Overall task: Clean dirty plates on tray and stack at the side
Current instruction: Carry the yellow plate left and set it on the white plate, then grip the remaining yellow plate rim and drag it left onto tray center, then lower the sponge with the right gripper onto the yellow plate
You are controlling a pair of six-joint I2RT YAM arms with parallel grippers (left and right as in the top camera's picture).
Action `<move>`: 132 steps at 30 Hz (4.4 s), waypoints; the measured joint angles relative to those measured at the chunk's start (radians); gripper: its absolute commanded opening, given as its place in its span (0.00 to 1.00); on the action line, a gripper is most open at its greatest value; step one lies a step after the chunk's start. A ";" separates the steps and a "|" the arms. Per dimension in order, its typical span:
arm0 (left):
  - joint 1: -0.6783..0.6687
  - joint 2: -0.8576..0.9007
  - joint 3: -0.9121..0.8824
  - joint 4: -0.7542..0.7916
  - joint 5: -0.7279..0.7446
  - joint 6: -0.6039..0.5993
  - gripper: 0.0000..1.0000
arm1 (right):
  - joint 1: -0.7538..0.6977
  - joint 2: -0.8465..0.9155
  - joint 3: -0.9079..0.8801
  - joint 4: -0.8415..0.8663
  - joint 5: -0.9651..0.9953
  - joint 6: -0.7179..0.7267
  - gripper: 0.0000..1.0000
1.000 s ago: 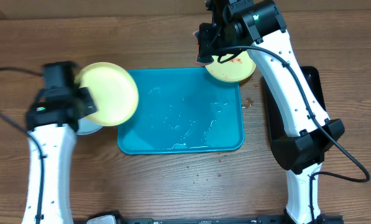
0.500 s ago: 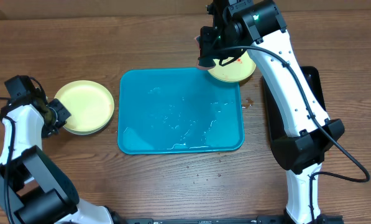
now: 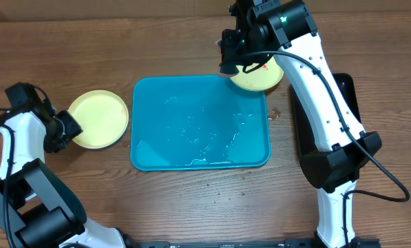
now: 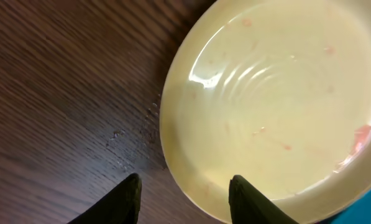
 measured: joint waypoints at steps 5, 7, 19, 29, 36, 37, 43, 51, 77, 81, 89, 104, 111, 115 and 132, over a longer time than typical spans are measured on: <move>-0.013 0.000 0.161 -0.095 0.078 0.055 0.55 | 0.000 0.000 0.000 0.000 0.039 0.000 0.04; -0.037 0.000 0.217 -0.121 0.128 0.076 0.56 | 0.000 0.000 0.000 0.000 0.065 0.000 0.04; -0.338 0.000 0.263 -0.119 0.222 0.094 0.53 | -0.057 0.000 -0.025 -0.027 0.163 0.053 0.04; -0.675 0.050 0.268 0.217 0.267 -0.145 0.61 | -0.176 0.000 -0.027 -0.077 0.169 0.071 0.04; -0.855 0.243 0.271 0.509 0.324 -0.358 0.57 | -0.237 0.000 -0.027 -0.082 0.161 0.072 0.04; -0.872 0.275 0.271 0.551 0.327 -0.390 0.57 | -0.243 0.000 -0.027 -0.084 0.159 0.072 0.04; -0.929 0.406 0.271 0.694 0.333 -0.499 0.60 | -0.254 0.000 -0.027 -0.098 0.158 0.072 0.04; -0.960 0.419 0.271 0.710 0.279 -0.543 0.59 | -0.253 0.000 -0.027 -0.099 0.155 0.072 0.04; -0.990 0.479 0.273 0.671 0.158 -0.558 0.14 | -0.253 0.000 -0.027 -0.109 0.155 0.072 0.04; -0.977 0.480 0.273 0.665 0.163 -0.559 0.04 | -0.253 0.000 -0.027 -0.106 0.155 0.072 0.04; -0.879 0.480 0.274 0.620 0.286 -0.538 0.04 | -0.253 0.000 -0.027 -0.105 0.153 0.071 0.04; -0.663 0.291 0.275 0.027 0.258 -0.038 0.04 | -0.178 0.000 -0.030 -0.105 0.058 0.006 0.04; -0.669 0.291 0.275 -0.121 0.247 0.103 0.04 | -0.075 0.000 -0.131 -0.085 0.018 -0.004 0.04; -0.669 0.291 0.275 -0.122 0.238 0.098 0.04 | -0.017 0.001 -0.273 0.002 -0.039 -0.002 0.04; -0.669 0.291 0.232 -0.086 0.235 0.027 0.04 | 0.122 0.004 -0.658 0.463 -0.116 0.089 0.04</move>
